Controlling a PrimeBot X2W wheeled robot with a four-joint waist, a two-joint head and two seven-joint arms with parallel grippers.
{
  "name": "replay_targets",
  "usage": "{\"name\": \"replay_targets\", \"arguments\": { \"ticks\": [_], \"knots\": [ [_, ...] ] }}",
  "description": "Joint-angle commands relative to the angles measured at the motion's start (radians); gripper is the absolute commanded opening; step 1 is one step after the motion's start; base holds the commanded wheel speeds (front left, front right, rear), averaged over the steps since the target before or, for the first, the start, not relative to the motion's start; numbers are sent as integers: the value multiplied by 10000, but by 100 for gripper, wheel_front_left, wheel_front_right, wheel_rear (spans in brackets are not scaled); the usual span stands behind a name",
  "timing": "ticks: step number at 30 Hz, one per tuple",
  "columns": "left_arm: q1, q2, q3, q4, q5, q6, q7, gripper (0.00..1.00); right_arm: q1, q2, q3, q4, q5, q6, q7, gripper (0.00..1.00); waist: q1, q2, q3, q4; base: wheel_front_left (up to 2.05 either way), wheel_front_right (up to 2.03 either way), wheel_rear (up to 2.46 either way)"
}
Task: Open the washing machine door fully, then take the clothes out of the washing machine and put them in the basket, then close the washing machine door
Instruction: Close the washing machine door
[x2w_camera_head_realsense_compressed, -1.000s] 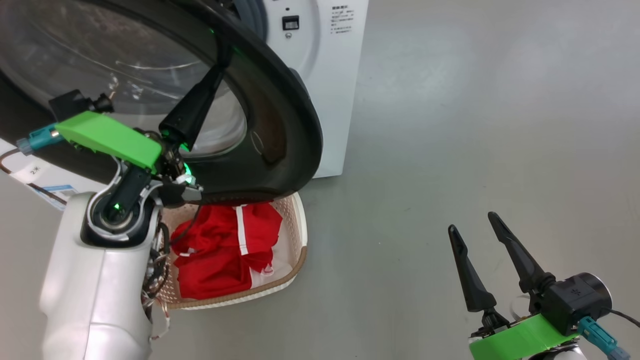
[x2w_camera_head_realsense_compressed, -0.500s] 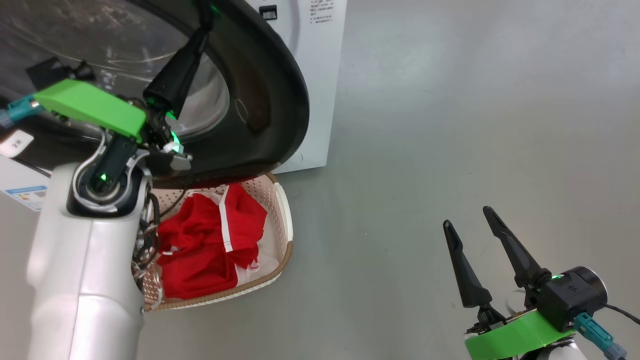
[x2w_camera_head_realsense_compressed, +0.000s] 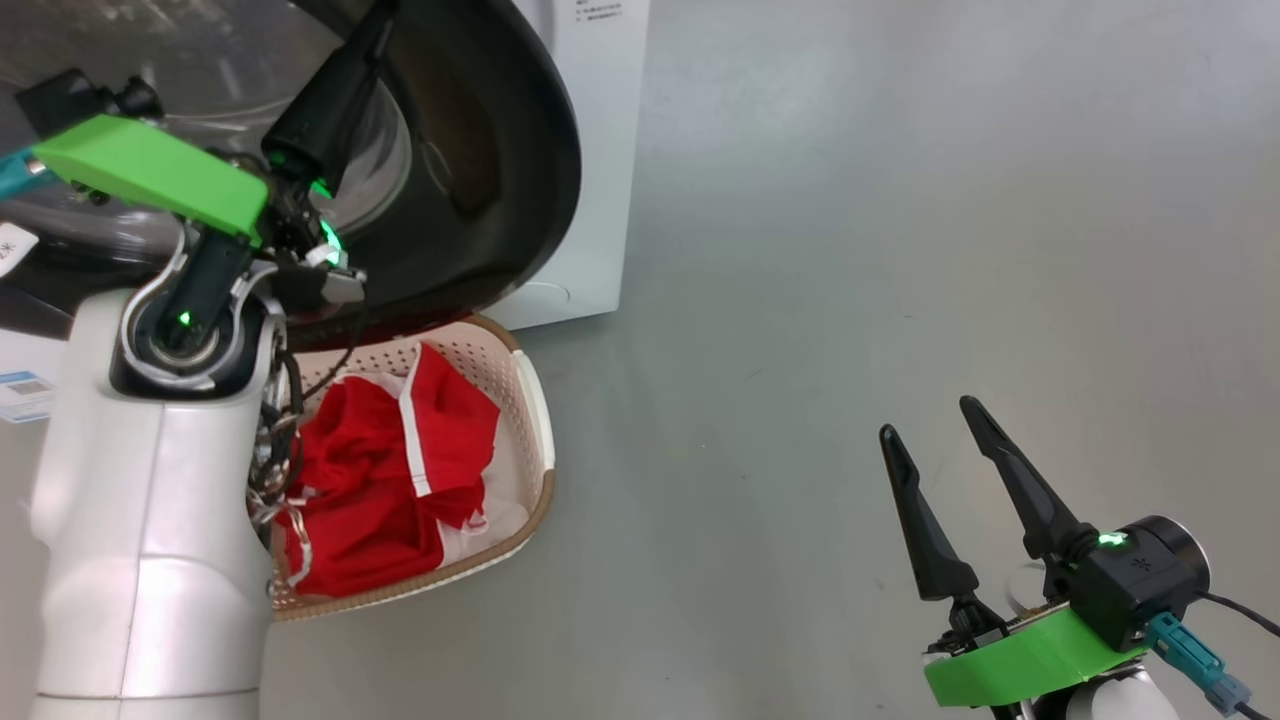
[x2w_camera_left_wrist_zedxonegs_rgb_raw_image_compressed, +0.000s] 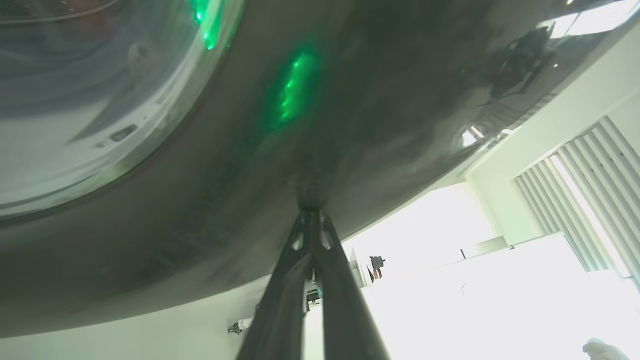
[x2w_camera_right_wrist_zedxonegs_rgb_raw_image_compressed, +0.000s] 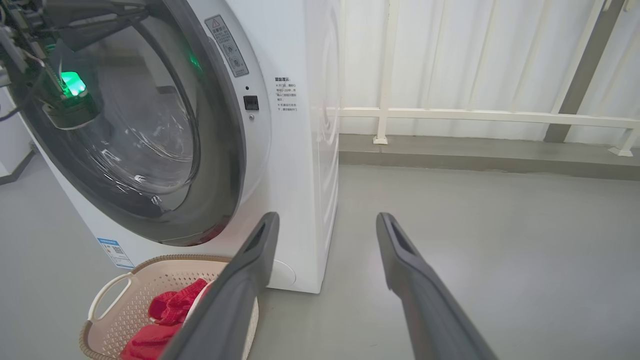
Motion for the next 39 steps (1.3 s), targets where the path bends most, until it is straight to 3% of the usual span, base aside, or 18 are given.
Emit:
{"name": "replay_targets", "arguments": {
  "ticks": [1, 10, 24, 25, 26, 27, 28, 29, 39],
  "knots": [
    [-463, 388, 259, -163, 185, -172, -41, 0, -291, -118, 195, -231, 21, 62, -111, 100, 0, -1, 65, -109, 0, 0, 0],
    [-387, 392, 177, 9, 264, -269, -19, 0, -248, -118, 111, -156, 56, 62, -126, 100, 0, -1, -58, -129, 0, 0, 0],
    [1360, 276, -255, -1082, 546, -215, -33, 0, -135, -118, 99, 103, 273, 62, -139, 100, 0, -1, -788, 956, 0, 0, 0],
    [1540, 254, -241, -1202, 522, -171, -98, 14, -115, -118, 92, 118, 295, 62, -140, 100, 0, -1, -853, 1071, 0, 0, 0],
    [1714, 240, -248, -1309, 543, -112, -172, 35, -101, -118, 85, 136, 313, 62, -140, 100, 0, -1, -914, 1185, 0, 0, 0],
    [1882, 232, -273, -1424, 606, -78, -254, 46, -92, -118, 78, 157, 335, 62, -141, 100, 0, -1, -970, 1297, 0, 0, 0],
    [2059, 222, -271, -1533, 653, -44, -363, 78, -87, -118, 76, 174, 343, 62, -141, 100, 0, -1, -1032, 1410, 0, 0, 0],
    [2234, 210, -270, -1640, 682, -16, -454, 100, -80, -118, 82, 189, 358, 62, -141, 100, 0, -1, -1095, 1512, 0, 0, 0],
    [3788, 344, -350, -2986, 1857, 192, -1752, 100, 92, -118, -31, 226, 342, 62, -143, 100, 0, -1, -1607, 2244, 0, 0, 0]
  ]
}}
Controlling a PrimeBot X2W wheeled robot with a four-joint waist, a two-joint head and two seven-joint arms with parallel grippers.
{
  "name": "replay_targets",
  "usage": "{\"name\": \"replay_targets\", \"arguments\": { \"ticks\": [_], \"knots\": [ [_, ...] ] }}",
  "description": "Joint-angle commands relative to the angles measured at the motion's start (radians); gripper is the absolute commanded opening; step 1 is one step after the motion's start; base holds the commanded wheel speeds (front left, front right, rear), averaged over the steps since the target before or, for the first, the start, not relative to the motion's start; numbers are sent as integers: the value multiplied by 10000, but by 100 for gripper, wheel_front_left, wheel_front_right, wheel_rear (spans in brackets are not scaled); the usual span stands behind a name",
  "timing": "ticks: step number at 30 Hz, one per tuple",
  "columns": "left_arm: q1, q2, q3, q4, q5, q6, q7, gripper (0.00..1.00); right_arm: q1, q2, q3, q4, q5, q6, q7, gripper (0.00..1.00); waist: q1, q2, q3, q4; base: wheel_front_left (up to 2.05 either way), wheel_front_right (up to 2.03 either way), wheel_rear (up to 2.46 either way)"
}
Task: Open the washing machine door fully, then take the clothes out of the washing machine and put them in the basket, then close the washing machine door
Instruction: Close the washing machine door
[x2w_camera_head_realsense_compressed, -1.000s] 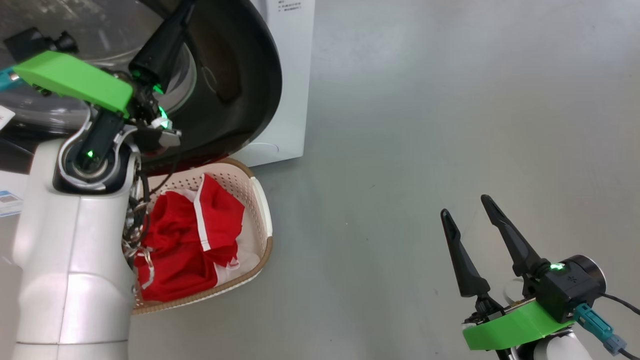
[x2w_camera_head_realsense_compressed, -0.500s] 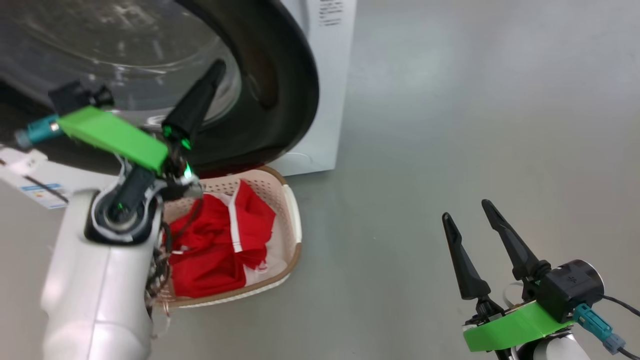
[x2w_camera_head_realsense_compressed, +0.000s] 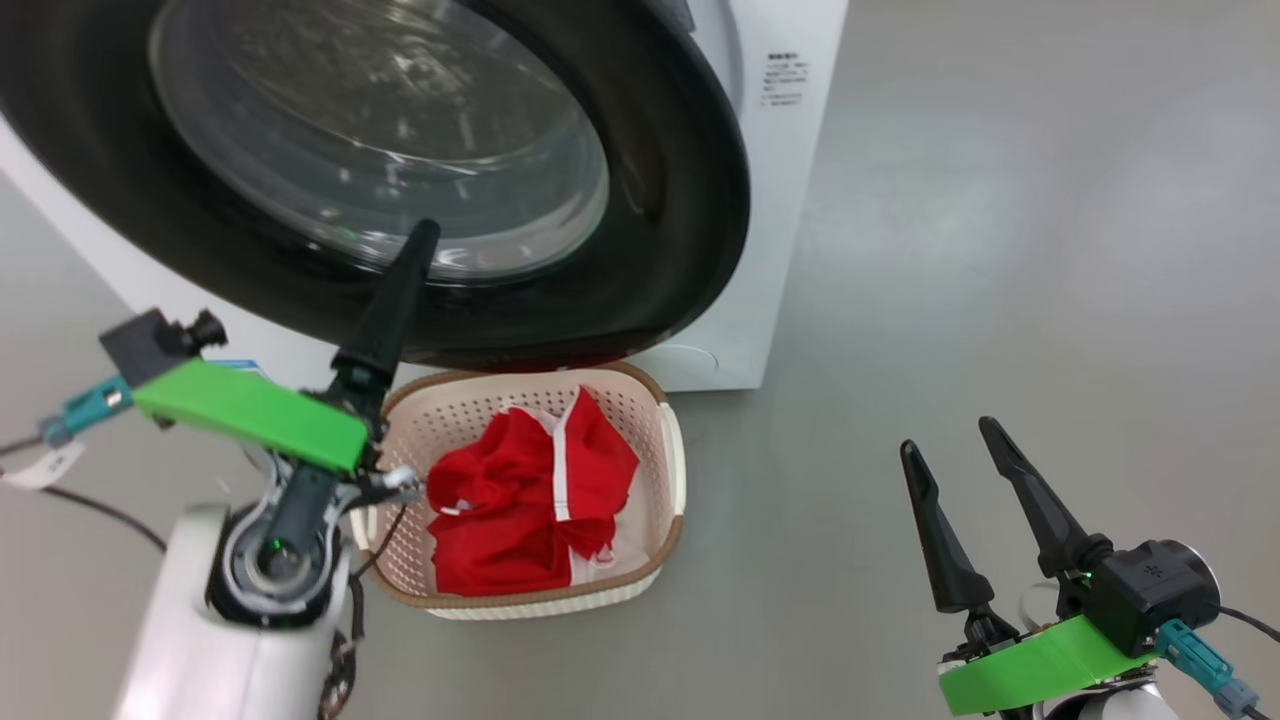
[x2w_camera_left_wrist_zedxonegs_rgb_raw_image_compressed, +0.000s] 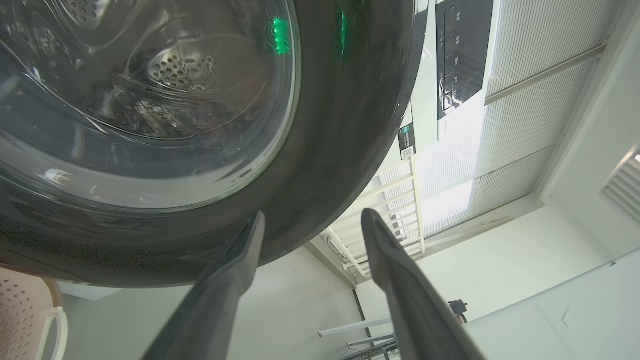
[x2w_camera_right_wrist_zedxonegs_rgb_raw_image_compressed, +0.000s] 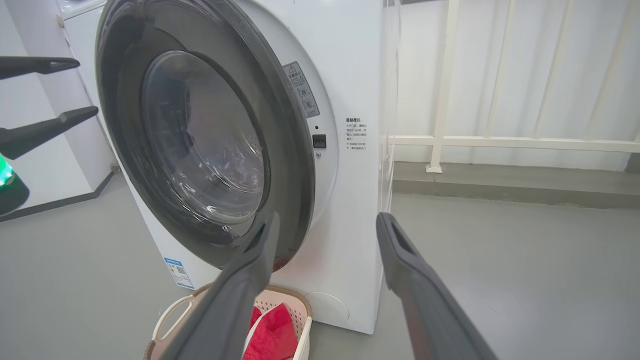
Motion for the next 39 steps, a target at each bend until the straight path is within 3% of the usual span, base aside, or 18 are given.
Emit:
{"name": "replay_targets", "arguments": {
  "ticks": [1, 11, 21, 34, 39],
  "knots": [
    [200, 377, 181, -511, 382, 82, -276, 100, 3, -93, 212, -217, 54, 62, -57, 100, 0, 0, -300, 303, 0, 0, 0],
    [1860, 703, 12, -2060, 2137, 198, -1843, 100, 170, -93, 116, -185, 104, 62, -59, 100, 0, 0, -782, 508, 0, 0, 0],
    [3149, 1333, -339, -2869, 4664, 562, -3463, 100, 332, -93, 19, -179, -56, 62, -60, 100, 0, 0, -1192, 496, 0, 0, 0],
    [4568, 2120, -961, -3204, 8143, 1664, -4586, 100, 699, -93, -194, -268, -106, 62, -63, 100, 0, 0, -1602, 387, 0, 0, 0],
    [5123, 2140, -1028, -3248, 8717, 1949, -4658, 100, 810, -93, -379, -331, -144, 62, -63, 100, 0, 0, -1639, 296, 0, 0, 0]
  ]
}}
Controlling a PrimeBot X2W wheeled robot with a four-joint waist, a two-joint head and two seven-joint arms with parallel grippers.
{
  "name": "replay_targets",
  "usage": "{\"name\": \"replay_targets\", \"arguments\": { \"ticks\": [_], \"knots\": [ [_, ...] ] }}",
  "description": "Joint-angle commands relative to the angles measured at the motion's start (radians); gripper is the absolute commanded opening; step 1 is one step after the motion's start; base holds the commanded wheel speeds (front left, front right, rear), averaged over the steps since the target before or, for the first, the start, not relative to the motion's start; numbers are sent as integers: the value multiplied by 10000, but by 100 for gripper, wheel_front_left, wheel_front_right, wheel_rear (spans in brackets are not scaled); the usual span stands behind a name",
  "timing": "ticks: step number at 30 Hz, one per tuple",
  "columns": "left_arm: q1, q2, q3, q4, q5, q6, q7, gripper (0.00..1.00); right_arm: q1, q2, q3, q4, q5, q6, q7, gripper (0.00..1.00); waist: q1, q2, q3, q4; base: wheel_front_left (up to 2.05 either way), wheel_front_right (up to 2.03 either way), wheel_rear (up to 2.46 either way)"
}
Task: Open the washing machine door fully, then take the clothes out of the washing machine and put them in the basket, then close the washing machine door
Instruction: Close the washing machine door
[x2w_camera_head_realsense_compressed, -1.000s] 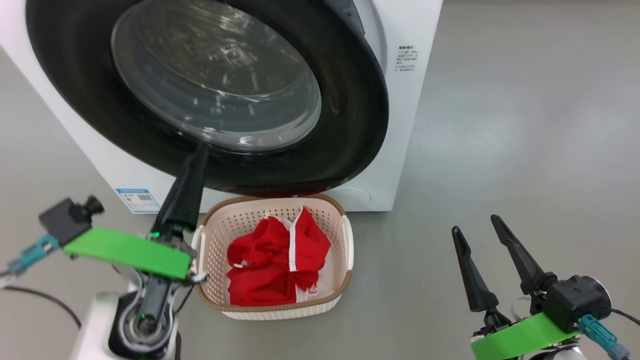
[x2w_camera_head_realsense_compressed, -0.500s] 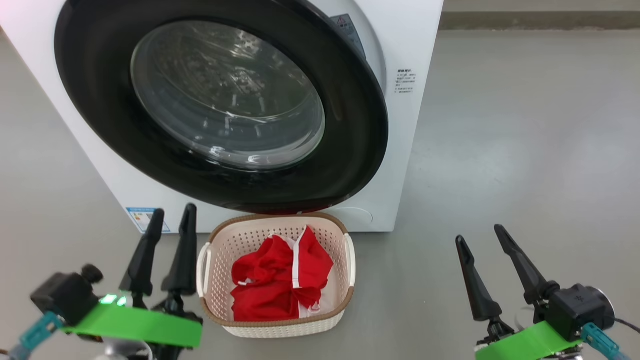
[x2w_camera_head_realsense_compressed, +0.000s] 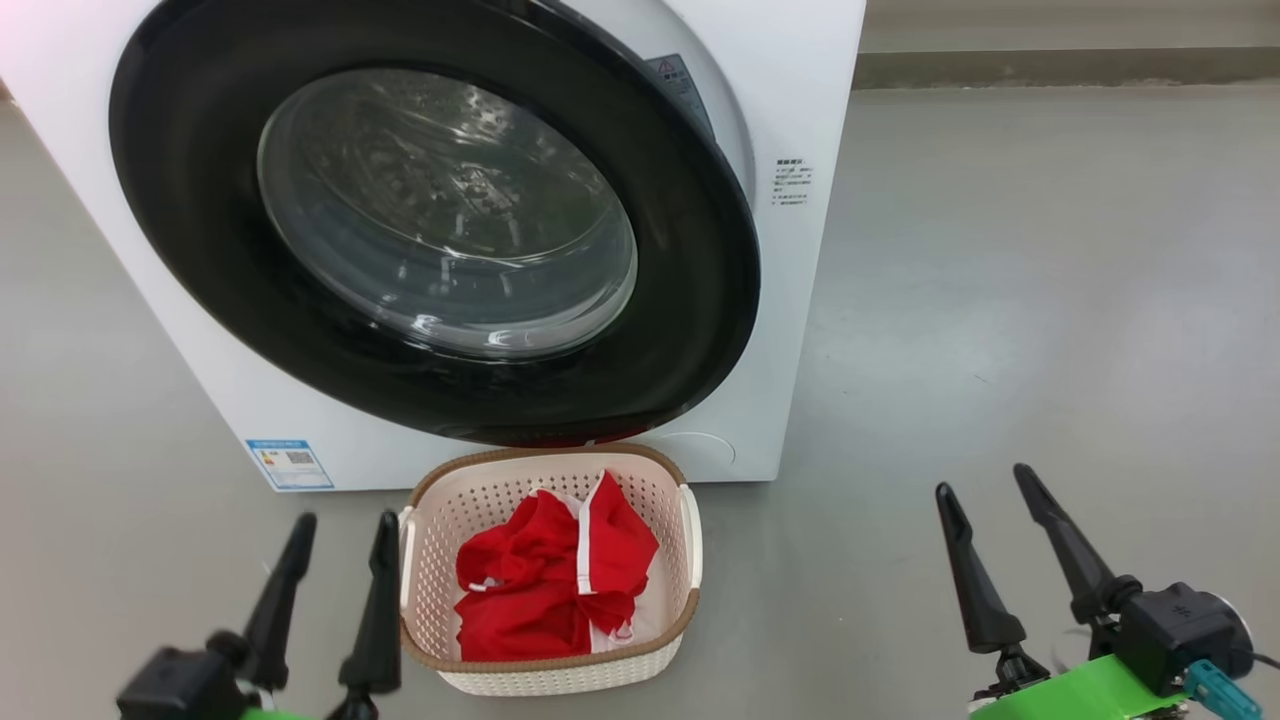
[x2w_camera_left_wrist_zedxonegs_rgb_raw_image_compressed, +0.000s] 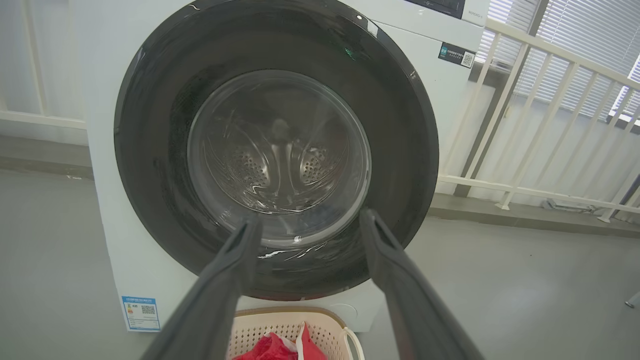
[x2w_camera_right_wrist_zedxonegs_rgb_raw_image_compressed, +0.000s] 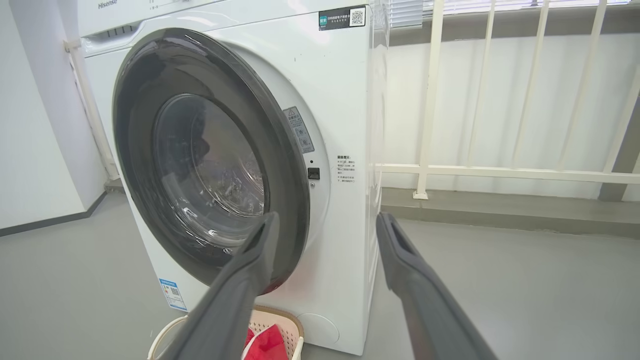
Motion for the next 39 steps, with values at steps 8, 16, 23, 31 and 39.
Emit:
{"name": "replay_targets", "arguments": {
  "ticks": [8, 16, 23, 31, 39],
  "knots": [
    [341, -42, 361, -190, 528, 368, -154, 100, 219, -106, -178, -445, -133, 62, -64, 100, 0, 0, -58, -15, 0, 0, 0],
    [505, -370, 606, -161, 1101, 398, -165, 100, 512, -106, -269, -521, 8, 62, -64, 100, 0, 0, -95, 13, 0, 0, 0],
    [593, -548, 814, -173, 1648, 264, -167, 100, 569, -106, -293, -516, 96, 62, -64, 100, 0, 0, -110, -25, 0, 0, 0],
    [612, -716, 980, -95, 1943, 95, -167, 100, 605, -106, -295, -532, 136, 62, -64, 100, 0, 0, -116, 22, 0, 0, 0],
    [643, -885, 1062, -125, 2275, -52, -167, 100, 584, -106, -256, -534, 127, 62, -64, 97, 0, 0, -48, 216, 0, 0, 0]
  ]
}}
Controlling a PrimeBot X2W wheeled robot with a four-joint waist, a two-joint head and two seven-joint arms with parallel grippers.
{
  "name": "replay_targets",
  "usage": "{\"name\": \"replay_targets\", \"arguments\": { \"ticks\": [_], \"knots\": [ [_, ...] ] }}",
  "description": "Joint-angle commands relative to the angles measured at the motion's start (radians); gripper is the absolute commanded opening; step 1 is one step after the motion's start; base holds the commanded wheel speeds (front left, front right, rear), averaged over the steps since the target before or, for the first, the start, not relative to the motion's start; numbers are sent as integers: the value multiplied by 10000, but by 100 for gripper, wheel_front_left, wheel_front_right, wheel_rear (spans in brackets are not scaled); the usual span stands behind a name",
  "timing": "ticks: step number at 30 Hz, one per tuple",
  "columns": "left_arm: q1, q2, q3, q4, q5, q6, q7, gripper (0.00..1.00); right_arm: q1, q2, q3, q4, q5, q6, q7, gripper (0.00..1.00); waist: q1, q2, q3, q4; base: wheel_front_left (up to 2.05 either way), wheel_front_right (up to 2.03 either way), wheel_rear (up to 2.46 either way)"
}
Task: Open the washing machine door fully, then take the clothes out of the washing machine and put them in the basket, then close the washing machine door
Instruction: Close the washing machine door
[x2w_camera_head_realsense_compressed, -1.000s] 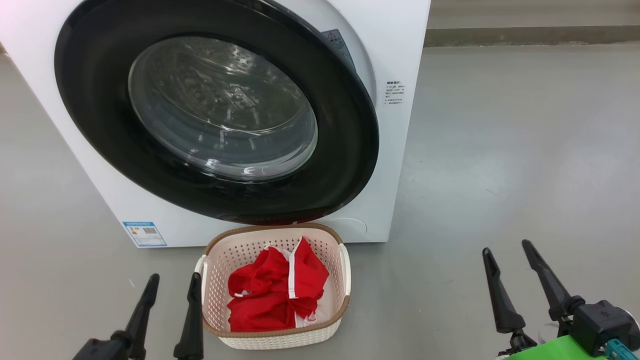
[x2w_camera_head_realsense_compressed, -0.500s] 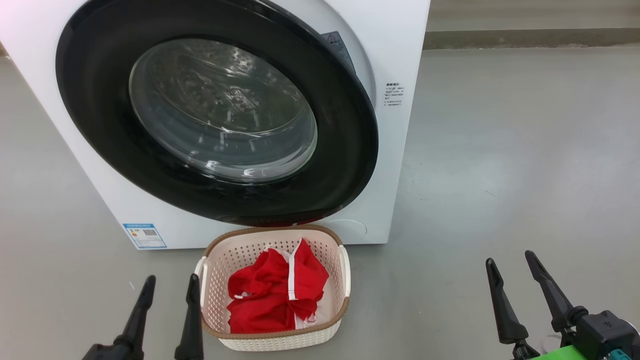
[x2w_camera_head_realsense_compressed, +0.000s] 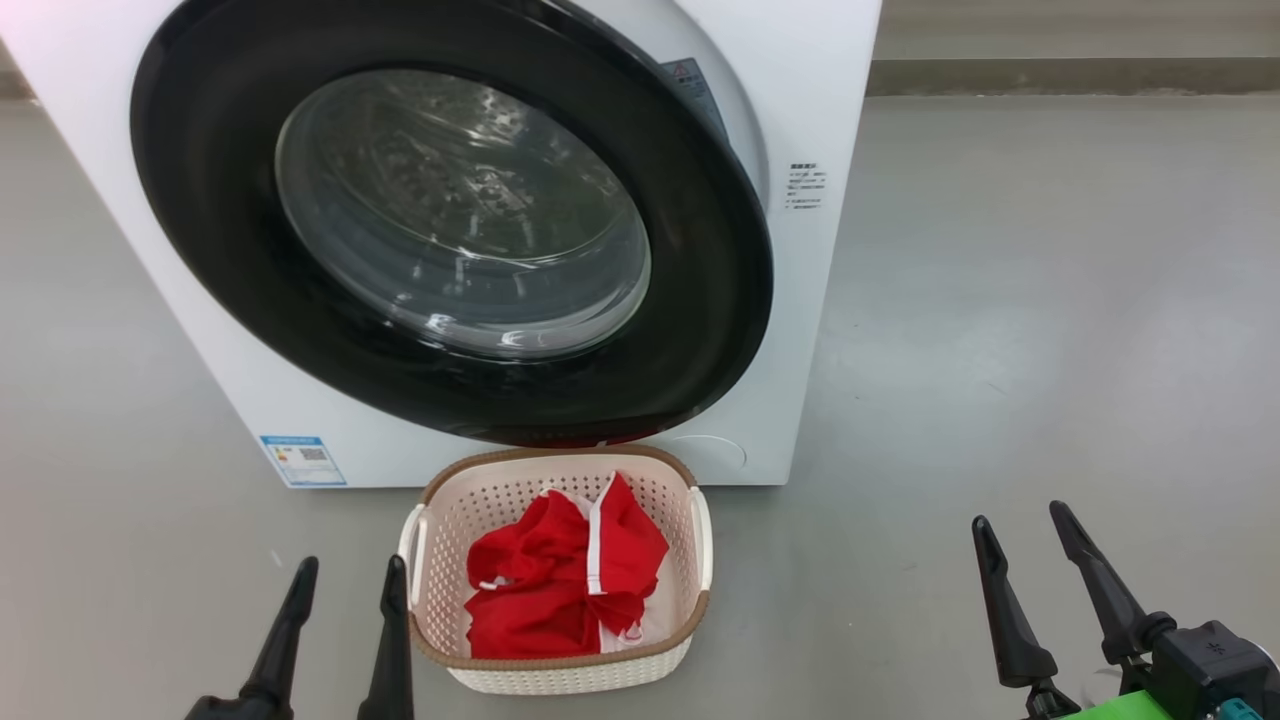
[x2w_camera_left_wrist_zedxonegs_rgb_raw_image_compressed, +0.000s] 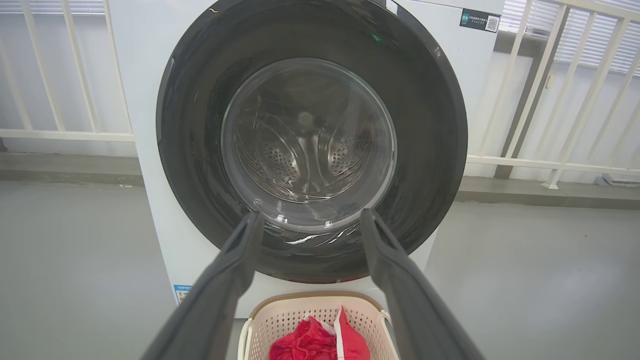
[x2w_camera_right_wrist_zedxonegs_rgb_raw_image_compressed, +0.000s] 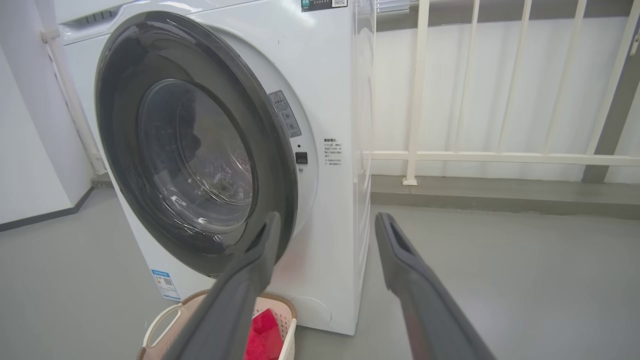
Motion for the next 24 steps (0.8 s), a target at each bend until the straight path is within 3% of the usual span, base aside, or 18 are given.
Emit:
{"name": "replay_targets", "arguments": {
  "ticks": [1, 6, 24],
  "knots": [
    [-219, 73, 382, -259, 205, -85, -121, 100, -197, -139, 234, -279, 85, 62, -64, 53, 0, 0, 39, 94, 0, 0, 0],
    [-211, -30, 379, -290, 313, -203, -122, 100, -370, -139, 437, -104, 17, 62, -64, 0, 0, 0, 57, 337, 0, 0, 0],
    [-609, -395, 183, -422, 591, -629, -122, 100, -2620, -139, 1228, 828, -264, 62, -64, 0, 0, 0, 959, 1309, 0, 0, 0]
  ]
}}
